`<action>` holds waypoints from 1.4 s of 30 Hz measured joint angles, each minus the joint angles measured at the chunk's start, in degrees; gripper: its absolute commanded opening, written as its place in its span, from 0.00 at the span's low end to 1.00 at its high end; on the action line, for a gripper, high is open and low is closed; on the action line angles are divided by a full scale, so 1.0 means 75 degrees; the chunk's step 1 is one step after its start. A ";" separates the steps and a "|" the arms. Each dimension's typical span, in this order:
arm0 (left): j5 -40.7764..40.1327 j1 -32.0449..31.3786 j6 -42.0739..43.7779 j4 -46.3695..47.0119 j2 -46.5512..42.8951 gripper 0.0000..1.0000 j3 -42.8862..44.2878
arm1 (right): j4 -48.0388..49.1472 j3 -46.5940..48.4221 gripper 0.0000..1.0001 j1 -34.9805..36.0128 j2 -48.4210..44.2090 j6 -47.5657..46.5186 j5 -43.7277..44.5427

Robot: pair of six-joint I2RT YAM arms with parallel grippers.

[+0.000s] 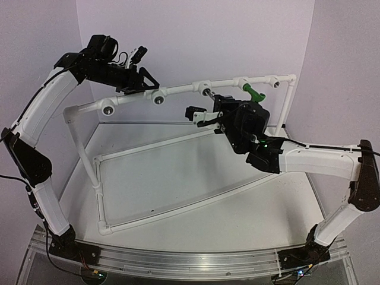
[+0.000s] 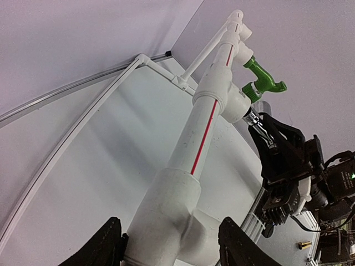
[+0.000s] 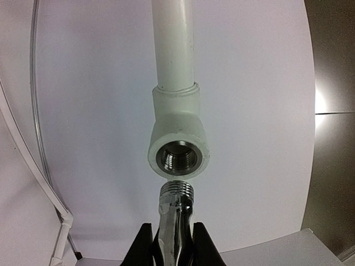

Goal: Install the water faucets

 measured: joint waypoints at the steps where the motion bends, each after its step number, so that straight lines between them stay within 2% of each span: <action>1: -0.0003 0.0000 -0.0006 0.0036 -0.0016 0.58 -0.0035 | 0.0012 0.0009 0.00 0.0000 0.0006 0.0000 -0.0033; 16: -0.0039 -0.0003 -0.0127 0.0217 -0.0087 0.58 -0.0183 | 0.0191 0.0354 0.00 0.0000 0.0526 -0.0005 -0.0256; 42: -0.0069 -0.0003 -0.0133 0.0287 -0.0090 0.57 -0.0226 | 0.0175 0.0666 0.00 -0.0010 0.0593 -0.0594 -0.0048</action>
